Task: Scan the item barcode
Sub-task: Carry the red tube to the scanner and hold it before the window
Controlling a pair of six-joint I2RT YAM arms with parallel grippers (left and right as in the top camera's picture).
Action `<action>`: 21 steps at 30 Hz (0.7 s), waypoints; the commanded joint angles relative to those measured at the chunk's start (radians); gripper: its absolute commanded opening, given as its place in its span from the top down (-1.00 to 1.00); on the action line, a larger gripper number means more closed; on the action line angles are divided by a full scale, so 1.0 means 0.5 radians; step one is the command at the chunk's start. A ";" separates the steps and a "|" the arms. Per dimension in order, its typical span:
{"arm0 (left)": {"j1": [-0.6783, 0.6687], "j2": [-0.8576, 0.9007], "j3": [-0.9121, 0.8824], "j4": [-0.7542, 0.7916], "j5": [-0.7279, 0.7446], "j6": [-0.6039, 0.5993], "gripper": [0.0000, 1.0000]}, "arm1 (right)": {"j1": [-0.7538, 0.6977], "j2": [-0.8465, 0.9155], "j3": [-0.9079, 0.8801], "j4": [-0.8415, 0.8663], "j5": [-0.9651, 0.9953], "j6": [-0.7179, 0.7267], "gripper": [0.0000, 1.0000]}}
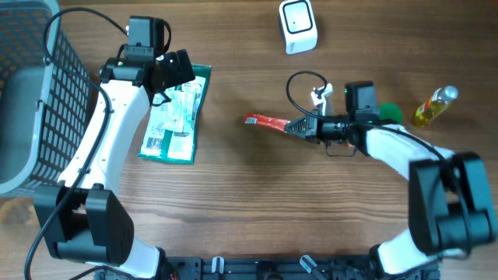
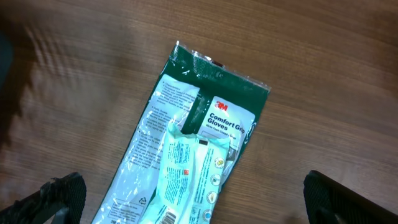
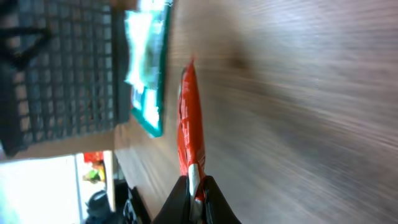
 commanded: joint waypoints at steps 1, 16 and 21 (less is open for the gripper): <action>0.005 0.002 0.008 0.005 -0.033 0.032 -1.00 | 0.003 -0.313 0.002 -0.111 -0.008 -0.248 0.91; 0.005 0.002 0.008 0.005 -0.034 0.032 -1.00 | 0.074 -0.658 1.089 -1.087 1.490 -1.537 0.91; 0.005 0.002 0.008 0.005 -0.034 0.032 -1.00 | 0.085 -0.329 1.087 -0.655 1.648 -2.034 0.91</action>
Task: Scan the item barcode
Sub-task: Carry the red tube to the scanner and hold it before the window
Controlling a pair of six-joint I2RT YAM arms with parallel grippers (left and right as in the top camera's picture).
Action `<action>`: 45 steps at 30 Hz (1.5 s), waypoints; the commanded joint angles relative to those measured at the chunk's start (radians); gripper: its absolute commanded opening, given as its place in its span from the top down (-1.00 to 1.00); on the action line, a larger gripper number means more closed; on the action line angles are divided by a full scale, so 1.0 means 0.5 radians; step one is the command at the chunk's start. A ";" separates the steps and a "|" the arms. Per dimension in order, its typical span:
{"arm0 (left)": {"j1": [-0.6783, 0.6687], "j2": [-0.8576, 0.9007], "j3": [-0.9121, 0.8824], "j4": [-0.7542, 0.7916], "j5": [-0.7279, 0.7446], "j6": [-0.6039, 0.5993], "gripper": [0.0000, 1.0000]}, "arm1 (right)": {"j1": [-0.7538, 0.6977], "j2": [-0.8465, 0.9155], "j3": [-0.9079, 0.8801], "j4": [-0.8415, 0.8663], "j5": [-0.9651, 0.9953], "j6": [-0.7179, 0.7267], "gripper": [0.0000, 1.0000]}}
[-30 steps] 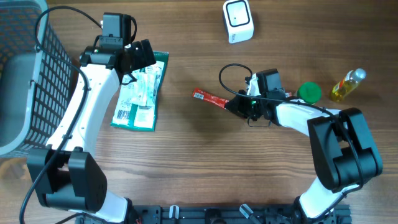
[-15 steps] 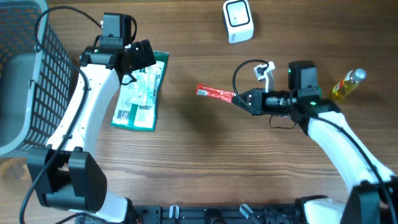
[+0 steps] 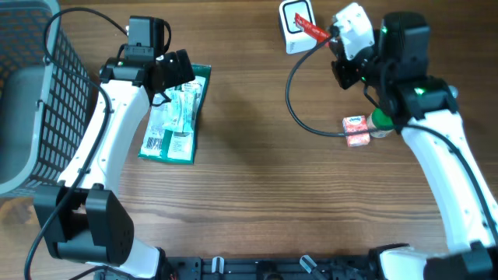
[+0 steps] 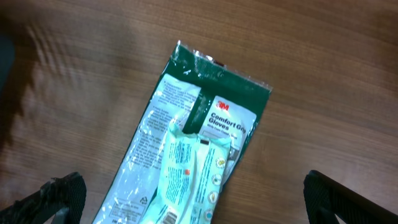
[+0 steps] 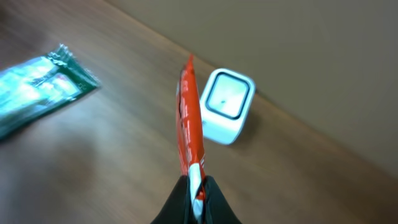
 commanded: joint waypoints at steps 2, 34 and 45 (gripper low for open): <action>0.005 0.002 0.008 0.005 -0.026 0.031 -1.00 | 0.053 0.377 0.027 0.420 0.256 -0.340 0.91; 0.005 0.002 0.008 0.005 -0.026 0.031 -1.00 | 0.184 1.196 0.025 1.466 0.601 -0.485 0.91; 0.005 0.002 0.008 0.005 -0.026 0.031 -1.00 | 0.184 1.115 0.024 1.261 0.584 -0.872 0.91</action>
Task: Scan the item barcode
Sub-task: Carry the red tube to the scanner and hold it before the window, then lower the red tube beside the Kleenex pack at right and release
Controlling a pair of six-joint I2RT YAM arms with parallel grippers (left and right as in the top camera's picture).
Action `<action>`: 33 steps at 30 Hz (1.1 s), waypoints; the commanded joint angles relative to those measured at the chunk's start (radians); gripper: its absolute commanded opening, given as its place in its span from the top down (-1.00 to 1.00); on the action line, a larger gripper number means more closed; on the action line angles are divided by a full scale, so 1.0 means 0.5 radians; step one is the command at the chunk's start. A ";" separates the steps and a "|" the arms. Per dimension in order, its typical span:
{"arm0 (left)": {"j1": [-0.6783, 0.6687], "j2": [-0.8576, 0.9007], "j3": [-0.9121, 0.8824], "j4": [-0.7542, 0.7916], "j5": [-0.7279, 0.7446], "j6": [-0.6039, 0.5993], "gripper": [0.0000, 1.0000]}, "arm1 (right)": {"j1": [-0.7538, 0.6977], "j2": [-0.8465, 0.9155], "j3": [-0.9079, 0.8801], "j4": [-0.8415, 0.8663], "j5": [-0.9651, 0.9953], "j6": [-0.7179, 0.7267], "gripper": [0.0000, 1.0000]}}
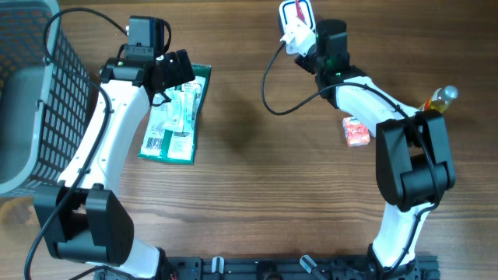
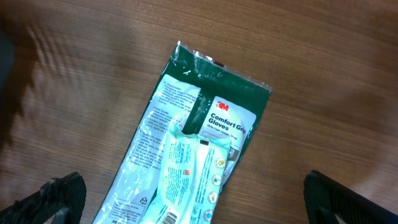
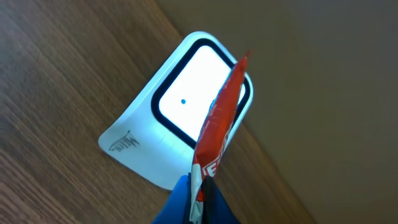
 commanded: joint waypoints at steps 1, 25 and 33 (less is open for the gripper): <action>0.005 0.002 0.008 0.005 -0.025 0.031 -1.00 | 0.005 -0.067 0.019 -0.074 -0.052 -0.175 0.91; 0.005 0.002 0.008 0.005 -0.025 0.031 -1.00 | 0.008 -0.929 0.018 -1.531 -0.190 1.208 0.91; 0.005 0.002 0.008 0.005 -0.026 0.031 -1.00 | 0.008 -0.829 -0.259 -2.055 -0.190 2.335 0.90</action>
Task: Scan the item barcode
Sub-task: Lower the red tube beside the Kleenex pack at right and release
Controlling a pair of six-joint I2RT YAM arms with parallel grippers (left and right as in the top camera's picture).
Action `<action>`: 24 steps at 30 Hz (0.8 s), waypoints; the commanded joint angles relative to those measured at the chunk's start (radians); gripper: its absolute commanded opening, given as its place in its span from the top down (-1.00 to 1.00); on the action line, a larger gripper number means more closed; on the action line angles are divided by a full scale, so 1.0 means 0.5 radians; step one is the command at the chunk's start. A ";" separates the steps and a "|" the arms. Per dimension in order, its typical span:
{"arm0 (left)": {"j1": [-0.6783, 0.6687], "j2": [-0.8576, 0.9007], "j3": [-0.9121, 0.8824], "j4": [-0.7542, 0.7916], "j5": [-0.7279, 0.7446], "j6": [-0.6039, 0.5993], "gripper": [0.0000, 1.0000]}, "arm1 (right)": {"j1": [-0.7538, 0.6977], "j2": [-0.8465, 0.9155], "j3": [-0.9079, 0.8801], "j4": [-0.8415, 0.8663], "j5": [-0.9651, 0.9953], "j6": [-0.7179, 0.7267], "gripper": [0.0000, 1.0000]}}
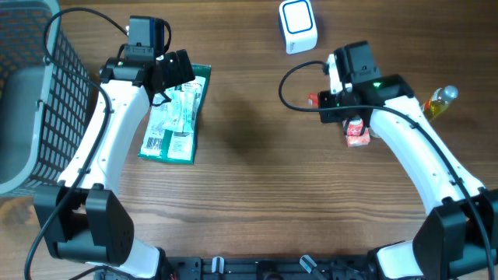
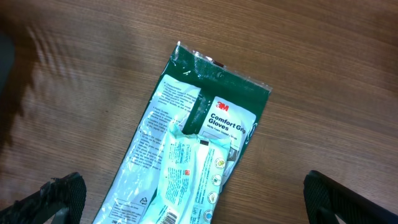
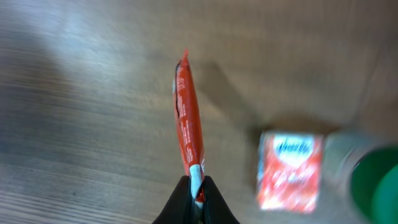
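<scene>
My right gripper point(image 3: 195, 190) is shut on one end of a thin red sachet point(image 3: 186, 118), which hangs over bare wood beside a small red-and-white box point(image 3: 289, 168). In the overhead view this gripper point(image 1: 320, 99) sits below the white scanner point(image 1: 298, 26), well apart from it, with a bit of the sachet point(image 1: 313, 99) showing at its left. My left gripper point(image 2: 199, 211) stands open above the green-and-white glove packet point(image 2: 199, 143), touching nothing.
A dark wire basket point(image 1: 31, 93) fills the left edge. A yellow bottle point(image 1: 436, 105) lies at the right, and a green cap point(image 3: 379, 186) shows next to the red-and-white box point(image 1: 356, 131). A black cable point(image 1: 292, 78) loops between scanner and right arm.
My right gripper, still shut on the red sachet, was holding it in front of the scanner's window. Now it is away from the scanner, beside the small red box. The left arm is unchanged.
The right gripper first held the red sachet low over the middle of the table. Then it was raised near the scanner, then right against the scanner's window. Now it holds the sachet over the table by the red box. The left gripper stayed open over the glove packet.
</scene>
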 commanded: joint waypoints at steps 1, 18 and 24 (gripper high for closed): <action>0.006 0.002 0.008 0.005 -0.026 0.031 -1.00 | 0.008 0.037 -0.123 0.007 -0.017 0.501 0.85; 0.006 0.002 0.008 0.005 -0.025 0.031 -1.00 | 0.017 0.048 -0.246 0.127 -0.079 0.301 0.46; 0.006 0.002 0.008 0.005 -0.026 0.031 -1.00 | 0.091 0.338 -0.246 0.534 -0.088 -0.078 0.79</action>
